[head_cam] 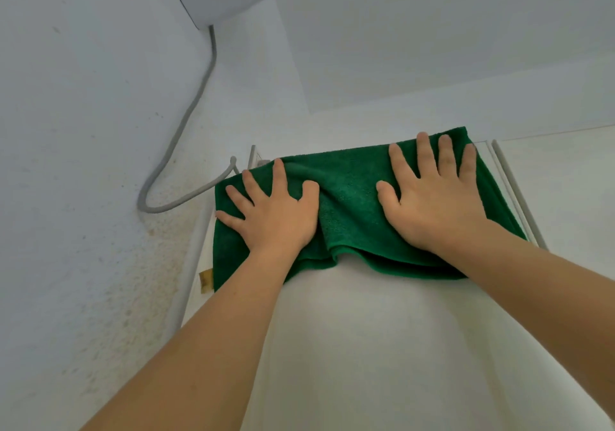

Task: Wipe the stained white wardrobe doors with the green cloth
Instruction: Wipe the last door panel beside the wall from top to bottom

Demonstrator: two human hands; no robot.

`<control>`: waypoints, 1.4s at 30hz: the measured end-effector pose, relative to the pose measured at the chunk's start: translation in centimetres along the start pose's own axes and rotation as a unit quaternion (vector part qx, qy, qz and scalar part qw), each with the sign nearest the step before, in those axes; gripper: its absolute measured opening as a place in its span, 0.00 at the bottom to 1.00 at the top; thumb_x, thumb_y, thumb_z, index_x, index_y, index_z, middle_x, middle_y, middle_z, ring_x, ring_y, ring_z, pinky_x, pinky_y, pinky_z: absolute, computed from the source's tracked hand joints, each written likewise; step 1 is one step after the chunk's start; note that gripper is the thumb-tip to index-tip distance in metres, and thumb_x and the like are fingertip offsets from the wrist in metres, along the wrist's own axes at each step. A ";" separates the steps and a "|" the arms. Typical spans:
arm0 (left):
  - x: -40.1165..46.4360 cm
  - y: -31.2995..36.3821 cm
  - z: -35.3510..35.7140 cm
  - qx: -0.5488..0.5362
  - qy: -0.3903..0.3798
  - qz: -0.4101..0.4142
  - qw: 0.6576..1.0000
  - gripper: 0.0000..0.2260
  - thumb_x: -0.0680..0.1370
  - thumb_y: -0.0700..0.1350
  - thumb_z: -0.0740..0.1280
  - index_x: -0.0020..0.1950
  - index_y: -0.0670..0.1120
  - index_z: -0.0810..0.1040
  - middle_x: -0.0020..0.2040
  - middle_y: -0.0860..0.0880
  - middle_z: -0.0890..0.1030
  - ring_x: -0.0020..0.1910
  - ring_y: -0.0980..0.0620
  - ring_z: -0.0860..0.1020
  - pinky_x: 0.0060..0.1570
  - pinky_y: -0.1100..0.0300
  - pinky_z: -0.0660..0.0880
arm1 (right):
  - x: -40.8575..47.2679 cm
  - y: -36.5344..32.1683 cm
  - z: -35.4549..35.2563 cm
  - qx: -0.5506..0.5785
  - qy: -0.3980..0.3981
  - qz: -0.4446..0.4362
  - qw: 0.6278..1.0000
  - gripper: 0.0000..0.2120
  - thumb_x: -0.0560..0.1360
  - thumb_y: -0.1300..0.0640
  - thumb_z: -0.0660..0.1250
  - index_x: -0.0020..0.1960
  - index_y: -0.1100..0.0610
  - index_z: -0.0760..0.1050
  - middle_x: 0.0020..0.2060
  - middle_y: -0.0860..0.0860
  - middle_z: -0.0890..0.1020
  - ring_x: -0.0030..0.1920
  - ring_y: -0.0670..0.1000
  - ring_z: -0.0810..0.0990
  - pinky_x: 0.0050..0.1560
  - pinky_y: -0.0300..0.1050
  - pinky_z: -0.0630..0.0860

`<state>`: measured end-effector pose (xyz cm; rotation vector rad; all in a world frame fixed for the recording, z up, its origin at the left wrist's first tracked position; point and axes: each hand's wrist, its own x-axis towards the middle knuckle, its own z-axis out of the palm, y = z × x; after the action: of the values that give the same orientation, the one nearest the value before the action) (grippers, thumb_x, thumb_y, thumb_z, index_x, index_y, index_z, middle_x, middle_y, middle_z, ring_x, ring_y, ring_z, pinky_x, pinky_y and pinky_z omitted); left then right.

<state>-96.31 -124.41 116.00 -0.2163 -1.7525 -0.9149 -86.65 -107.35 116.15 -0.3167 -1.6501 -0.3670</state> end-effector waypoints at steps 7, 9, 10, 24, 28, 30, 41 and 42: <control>-3.4 -4.3 0.0 0.040 -0.008 0.021 0.999 0.31 0.80 0.68 0.46 0.81 0.63 0.40 0.83 0.47 0.41 0.81 0.40 0.39 0.75 0.32 0.38 | -0.6 0.0 -0.3 -0.014 -0.013 -0.053 0.998 0.35 0.78 0.34 0.38 0.81 0.48 0.41 0.80 0.57 0.42 0.79 0.61 0.39 0.75 0.65 0.37; -2.9 -4.8 -0.3 0.054 -0.014 0.044 0.997 0.31 0.80 0.67 0.46 0.81 0.64 0.40 0.83 0.48 0.41 0.81 0.41 0.38 0.75 0.33 0.37 | -0.9 0.2 -0.2 -0.007 -0.015 -0.074 0.997 0.35 0.79 0.34 0.38 0.81 0.48 0.41 0.80 0.57 0.42 0.79 0.61 0.39 0.76 0.64 0.37; -2.1 -4.6 -0.5 0.054 -0.017 0.050 0.997 0.31 0.80 0.67 0.47 0.81 0.64 0.40 0.83 0.47 0.41 0.81 0.40 0.38 0.75 0.33 0.37 | -1.1 0.2 -0.3 -0.006 -0.014 -0.085 0.996 0.35 0.78 0.34 0.37 0.81 0.48 0.40 0.80 0.57 0.42 0.79 0.60 0.39 0.76 0.63 0.37; -0.1 -1.4 -0.4 0.050 -0.013 0.063 0.997 0.31 0.80 0.66 0.48 0.81 0.62 0.42 0.83 0.48 0.41 0.81 0.40 0.39 0.75 0.32 0.37 | 0.9 2.5 -0.9 -0.006 -0.042 -0.144 0.989 0.32 0.81 0.37 0.40 0.81 0.48 0.40 0.80 0.55 0.42 0.79 0.57 0.39 0.78 0.58 0.37; 0.4 -0.2 -0.4 0.027 -0.018 0.037 0.999 0.31 0.80 0.64 0.47 0.82 0.61 0.42 0.83 0.48 0.41 0.81 0.39 0.39 0.75 0.31 0.37 | 0.3 1.2 -0.4 0.016 -0.014 -0.082 0.996 0.32 0.81 0.39 0.41 0.81 0.51 0.44 0.80 0.58 0.45 0.79 0.59 0.42 0.77 0.61 0.39; -1.6 0.1 0.0 0.029 -0.011 0.052 0.998 0.30 0.81 0.64 0.46 0.82 0.61 0.41 0.83 0.48 0.41 0.81 0.40 0.38 0.75 0.32 0.37 | -2.6 1.2 -0.2 0.023 0.003 -0.069 0.997 0.33 0.80 0.41 0.39 0.81 0.53 0.46 0.80 0.58 0.47 0.79 0.59 0.44 0.77 0.61 0.40; -2.3 2.5 0.6 0.020 -0.007 0.040 0.999 0.30 0.80 0.65 0.46 0.81 0.64 0.44 0.83 0.50 0.42 0.81 0.40 0.38 0.71 0.26 0.35 | 0.0 3.6 -0.2 0.023 0.000 -0.013 1.000 0.31 0.82 0.41 0.44 0.81 0.51 0.47 0.80 0.57 0.47 0.80 0.57 0.44 0.77 0.60 0.40; -2.2 3.1 0.7 0.008 0.000 0.011 1.000 0.30 0.80 0.65 0.46 0.81 0.63 0.44 0.83 0.50 0.42 0.81 0.39 0.39 0.70 0.25 0.36 | -0.5 3.1 -0.1 0.033 0.011 0.009 0.999 0.31 0.82 0.42 0.45 0.81 0.52 0.48 0.80 0.58 0.48 0.79 0.58 0.45 0.77 0.60 0.40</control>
<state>-94.26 -121.19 115.45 -0.2246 -1.7537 -0.8855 -85.22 -104.59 115.81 -0.2777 -1.6320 -0.3007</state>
